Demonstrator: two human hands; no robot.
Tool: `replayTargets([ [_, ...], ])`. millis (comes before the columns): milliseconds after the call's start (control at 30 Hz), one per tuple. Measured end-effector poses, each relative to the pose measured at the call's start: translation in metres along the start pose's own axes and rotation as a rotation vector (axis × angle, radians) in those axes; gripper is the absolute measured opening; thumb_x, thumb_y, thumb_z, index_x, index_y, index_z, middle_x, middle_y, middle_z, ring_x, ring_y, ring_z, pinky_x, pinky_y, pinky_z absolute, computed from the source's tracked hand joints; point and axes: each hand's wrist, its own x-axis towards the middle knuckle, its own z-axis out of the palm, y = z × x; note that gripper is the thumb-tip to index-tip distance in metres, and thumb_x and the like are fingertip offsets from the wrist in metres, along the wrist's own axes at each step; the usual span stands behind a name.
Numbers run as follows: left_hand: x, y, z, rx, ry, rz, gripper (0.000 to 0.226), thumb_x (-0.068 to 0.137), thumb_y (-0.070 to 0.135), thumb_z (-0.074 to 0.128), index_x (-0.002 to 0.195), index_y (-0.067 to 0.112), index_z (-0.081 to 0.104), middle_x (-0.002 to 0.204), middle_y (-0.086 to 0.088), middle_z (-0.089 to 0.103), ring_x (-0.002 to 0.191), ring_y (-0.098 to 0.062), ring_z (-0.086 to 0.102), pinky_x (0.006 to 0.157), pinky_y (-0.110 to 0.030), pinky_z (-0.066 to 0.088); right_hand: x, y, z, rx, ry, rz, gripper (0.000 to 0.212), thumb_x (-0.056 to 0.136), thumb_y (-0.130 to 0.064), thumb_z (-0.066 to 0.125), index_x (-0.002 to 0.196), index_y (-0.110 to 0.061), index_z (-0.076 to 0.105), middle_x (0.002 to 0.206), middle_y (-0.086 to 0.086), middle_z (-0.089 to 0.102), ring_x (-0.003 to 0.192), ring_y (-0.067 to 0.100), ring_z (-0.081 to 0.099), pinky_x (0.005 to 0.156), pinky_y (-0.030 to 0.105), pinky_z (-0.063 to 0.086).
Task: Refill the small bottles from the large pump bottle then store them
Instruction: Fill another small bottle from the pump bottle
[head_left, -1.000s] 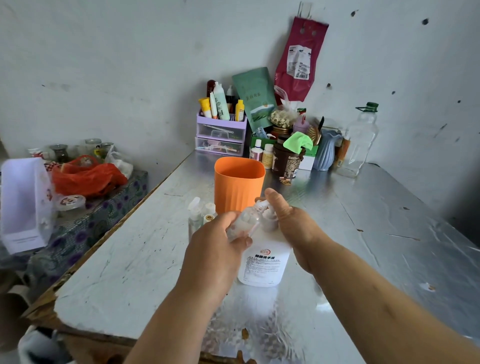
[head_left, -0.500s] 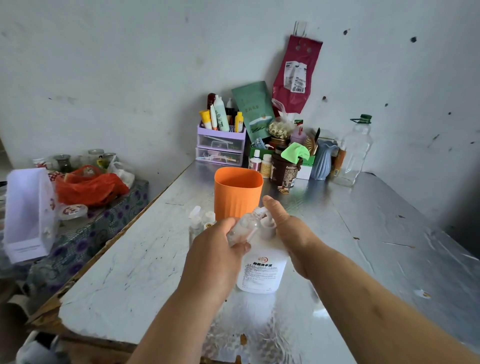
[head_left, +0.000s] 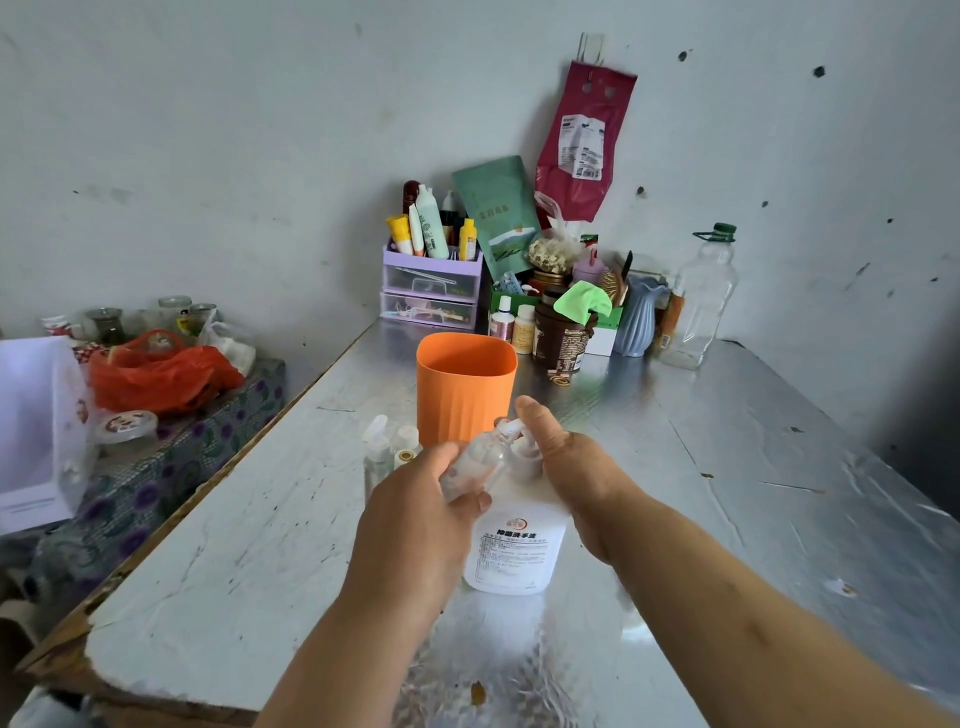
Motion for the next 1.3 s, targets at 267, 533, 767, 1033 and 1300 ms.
replayTargets([
  [267,0.0002,-0.0015,0.0008,0.033,0.0,0.002,0.034,0.089,0.031,0.067,0.122,0.033,0.059,0.112,0.012,0.068,0.098,-0.012,0.064,0.086,-0.038,0.055,0.0029,0.0055,0.0012,-0.024,-0.011,0.007,0.062,0.084,-0.07,0.045,0.107,-0.017,0.069,0.105,0.005,0.072,0.102,0.023,0.066,0.098,0.04,0.047],
  [533,-0.0012,0.0016,-0.0018,-0.005,-0.012,0.006,0.035,0.089,0.029,0.068,0.123,0.034,0.06,0.111,0.012,0.068,0.097,-0.011,0.065,0.087,-0.039,0.054,0.0016,0.0001,-0.0007,0.049,-0.053,0.079,0.064,0.079,-0.072,0.051,0.101,-0.015,0.071,0.097,0.008,0.075,0.092,0.024,0.071,0.09,0.039,0.053],
  [767,0.0001,0.0007,-0.0013,-0.014,-0.01,0.012,0.038,0.089,0.029,0.068,0.126,0.033,0.059,0.114,0.012,0.068,0.099,-0.01,0.065,0.087,-0.039,0.055,0.0028,0.0011,0.0008,0.006,-0.014,0.043,0.071,0.073,-0.077,0.052,0.099,-0.015,0.071,0.101,0.008,0.074,0.096,0.025,0.069,0.091,0.038,0.05],
  [1033,0.0027,-0.0051,0.0004,0.043,0.008,0.017,0.037,0.089,0.029,0.069,0.124,0.033,0.059,0.114,0.014,0.067,0.097,-0.01,0.064,0.086,-0.033,0.054,0.0018,0.0041,0.0016,-0.029,0.008,-0.009,0.057,0.087,-0.064,0.046,0.103,-0.015,0.069,0.099,0.009,0.074,0.094,0.025,0.069,0.087,0.036,0.052],
  [1300,0.0,-0.002,-0.0003,0.045,-0.009,0.007,0.037,0.09,0.03,0.067,0.126,0.032,0.058,0.113,0.011,0.067,0.098,-0.01,0.063,0.086,-0.033,0.053,0.0034,0.0055,0.0026,-0.026,0.006,0.045,0.074,0.072,-0.08,0.048,0.106,-0.018,0.069,0.106,0.005,0.072,0.102,0.023,0.066,0.1,0.041,0.045],
])
